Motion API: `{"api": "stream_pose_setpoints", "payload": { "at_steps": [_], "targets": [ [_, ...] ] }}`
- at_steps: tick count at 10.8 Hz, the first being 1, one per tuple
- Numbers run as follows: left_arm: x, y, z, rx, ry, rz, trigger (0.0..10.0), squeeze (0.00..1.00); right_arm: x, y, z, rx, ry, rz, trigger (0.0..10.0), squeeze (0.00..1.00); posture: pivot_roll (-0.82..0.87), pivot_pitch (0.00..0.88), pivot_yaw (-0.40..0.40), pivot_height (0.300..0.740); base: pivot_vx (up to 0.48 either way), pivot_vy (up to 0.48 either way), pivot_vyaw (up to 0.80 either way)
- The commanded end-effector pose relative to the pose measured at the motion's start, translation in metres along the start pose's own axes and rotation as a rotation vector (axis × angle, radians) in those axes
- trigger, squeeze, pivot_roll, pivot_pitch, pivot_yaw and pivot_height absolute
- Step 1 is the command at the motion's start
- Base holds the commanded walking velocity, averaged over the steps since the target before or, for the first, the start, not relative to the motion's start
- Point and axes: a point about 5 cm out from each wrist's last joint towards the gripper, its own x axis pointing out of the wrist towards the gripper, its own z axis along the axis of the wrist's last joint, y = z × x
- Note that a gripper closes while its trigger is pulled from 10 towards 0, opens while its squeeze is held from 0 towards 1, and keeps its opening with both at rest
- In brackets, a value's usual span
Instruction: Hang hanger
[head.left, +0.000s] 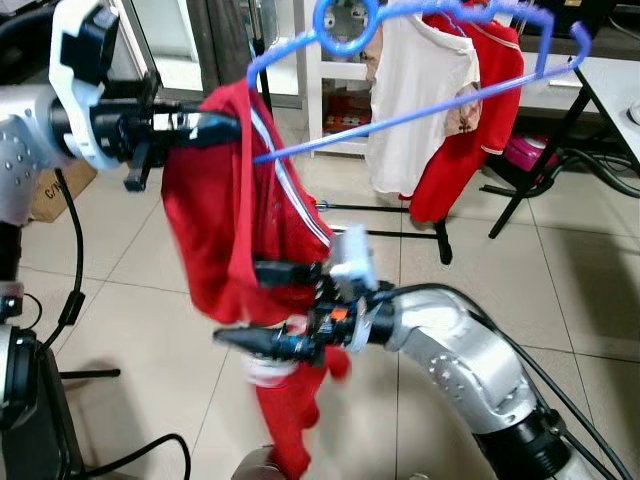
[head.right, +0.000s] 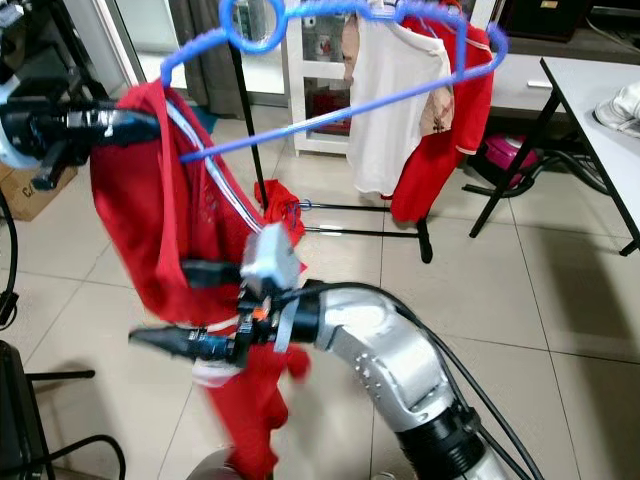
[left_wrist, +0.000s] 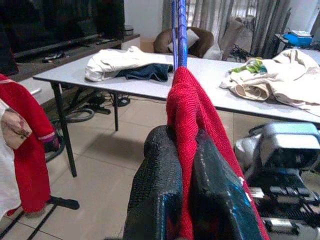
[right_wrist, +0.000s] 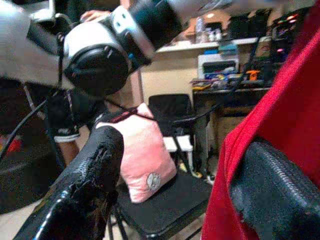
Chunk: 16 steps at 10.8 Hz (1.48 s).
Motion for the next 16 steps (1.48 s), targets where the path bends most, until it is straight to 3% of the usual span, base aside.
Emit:
{"api": "stream_pose_setpoints", "payload": {
  "at_steps": [1,4,5,6,7,8,11,12,16],
  "targets": [
    [-0.002,0.000,0.014,0.060,-0.019,0.012,0.0,0.00,0.005,0.003,-0.001,-0.019,0.024,0.058,10.0,0.00,0.13,0.095,0.077,0.740,0.000,0.000,0.00],
    [-0.002,0.007,0.024,0.096,-0.022,0.032,0.0,0.00,0.001,0.008,-0.019,0.031,0.125,0.187,10.0,0.00,0.14,0.086,0.074,0.740,0.000,0.000,0.00],
    [-0.003,0.008,0.029,0.113,-0.021,0.038,0.0,0.00,-0.006,0.008,-0.027,0.062,0.166,0.210,9.6,0.00,0.14,0.086,0.074,0.740,0.000,0.000,0.00],
    [-0.005,0.010,0.033,0.123,-0.021,0.046,0.0,0.00,-0.015,0.008,-0.034,0.094,0.204,0.226,6.4,0.00,0.14,0.078,0.072,0.740,0.000,0.000,0.00],
    [-0.007,0.012,0.036,0.133,-0.017,0.056,0.0,0.00,-0.022,0.007,-0.039,0.121,0.230,0.231,3.8,0.00,0.14,0.078,0.072,0.740,0.000,0.000,0.00],
    [-0.011,0.014,0.039,0.144,-0.013,0.072,0.0,0.00,-0.039,0.007,-0.048,0.172,0.278,0.229,0.0,0.00,0.14,0.072,0.073,0.740,0.000,0.000,0.00],
    [-0.020,0.018,0.037,0.141,0.002,0.104,0.0,0.00,-0.073,0.004,-0.060,0.248,0.348,0.168,0.0,0.00,0.13,0.057,0.083,0.740,0.000,0.000,0.00],
    [-0.021,0.019,0.036,0.138,0.004,0.105,0.0,0.00,-0.077,0.003,-0.061,0.254,0.358,0.155,0.0,0.00,0.13,0.057,0.083,0.740,0.000,0.000,0.00],
    [-0.028,0.014,0.007,0.093,0.050,0.113,0.0,0.00,-0.120,-0.006,-0.076,0.286,0.526,-0.007,0.0,0.00,0.10,0.022,0.075,0.740,0.000,0.000,0.00]
  ]
}}
